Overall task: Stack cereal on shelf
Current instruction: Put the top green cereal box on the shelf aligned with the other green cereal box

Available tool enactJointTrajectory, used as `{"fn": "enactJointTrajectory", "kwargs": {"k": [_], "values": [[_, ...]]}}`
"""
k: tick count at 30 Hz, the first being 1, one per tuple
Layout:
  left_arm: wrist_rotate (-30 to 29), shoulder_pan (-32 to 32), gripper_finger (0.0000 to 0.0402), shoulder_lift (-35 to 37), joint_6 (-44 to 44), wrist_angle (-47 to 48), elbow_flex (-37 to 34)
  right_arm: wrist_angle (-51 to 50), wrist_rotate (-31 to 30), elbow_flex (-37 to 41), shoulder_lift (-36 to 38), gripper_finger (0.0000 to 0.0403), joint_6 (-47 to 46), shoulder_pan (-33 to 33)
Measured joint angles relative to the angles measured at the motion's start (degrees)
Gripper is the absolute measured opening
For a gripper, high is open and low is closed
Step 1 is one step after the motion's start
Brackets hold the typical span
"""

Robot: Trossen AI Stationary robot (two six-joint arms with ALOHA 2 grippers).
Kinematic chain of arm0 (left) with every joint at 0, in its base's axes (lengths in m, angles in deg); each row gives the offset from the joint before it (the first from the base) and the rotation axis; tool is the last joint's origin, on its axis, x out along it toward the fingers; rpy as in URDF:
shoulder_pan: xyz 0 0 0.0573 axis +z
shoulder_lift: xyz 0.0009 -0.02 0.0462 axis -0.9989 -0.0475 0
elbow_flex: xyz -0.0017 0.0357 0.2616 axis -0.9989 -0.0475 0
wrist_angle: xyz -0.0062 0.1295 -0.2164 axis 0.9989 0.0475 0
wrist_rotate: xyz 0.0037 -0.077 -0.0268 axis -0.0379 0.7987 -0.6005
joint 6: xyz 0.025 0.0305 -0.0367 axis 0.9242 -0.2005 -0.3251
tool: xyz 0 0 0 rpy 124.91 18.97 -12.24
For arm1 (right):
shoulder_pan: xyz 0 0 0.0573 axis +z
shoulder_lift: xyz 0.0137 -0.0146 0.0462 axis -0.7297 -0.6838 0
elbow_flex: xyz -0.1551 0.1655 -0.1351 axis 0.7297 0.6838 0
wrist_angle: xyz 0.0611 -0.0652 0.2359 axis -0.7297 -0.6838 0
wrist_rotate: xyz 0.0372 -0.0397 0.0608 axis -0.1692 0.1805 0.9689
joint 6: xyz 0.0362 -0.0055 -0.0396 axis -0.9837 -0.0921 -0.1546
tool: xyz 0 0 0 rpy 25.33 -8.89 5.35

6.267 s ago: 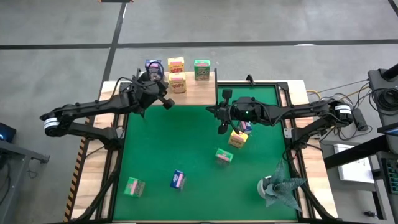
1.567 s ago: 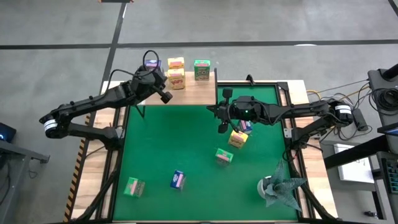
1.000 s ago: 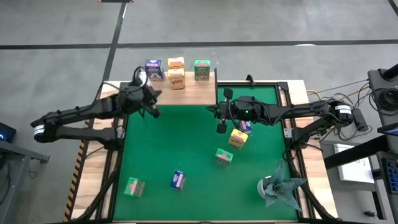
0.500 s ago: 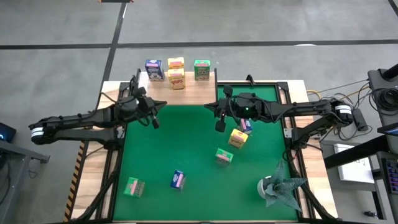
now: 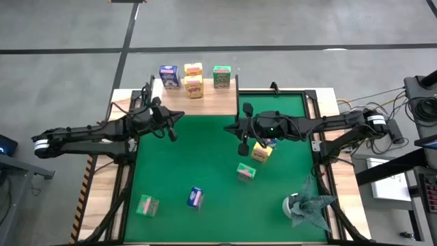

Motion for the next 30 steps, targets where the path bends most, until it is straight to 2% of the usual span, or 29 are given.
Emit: {"fn": "enactJointTrajectory", "kwargs": {"k": [5,11,15,18,24,30], "values": [[4.28,-0.49,0.0000,-0.10,-2.08,-0.15,-0.88,-0.02,0.01,-0.03,0.00,0.0009,0.00,2.69],[4.63,-1.14,0.0000,-0.08,-2.37,-0.27,-0.89,-2.35,-0.02,-1.66,0.00,0.0009,-2.35,3.95],[4.63,-1.14,0.0000,-0.08,-2.31,-0.25,-0.89,-13.92,0.29,-5.79,0.00,0.0009,-6.98,4.34],[4.63,-1.14,0.0000,-0.08,-2.30,-0.25,-0.89,-23.60,3.37,-9.04,-0.49,0.0009,-9.58,4.73],[4.63,-1.11,0.0000,-0.25,-2.36,-0.30,-0.83,-43.74,4.33,-16.09,-4.50,0.0009,-14.10,6.40],[4.63,-1.12,0.0000,-0.45,-2.53,-0.21,-0.83,-54.45,4.31,-23.19,-9.06,0.0012,-18.85,8.14]]}}
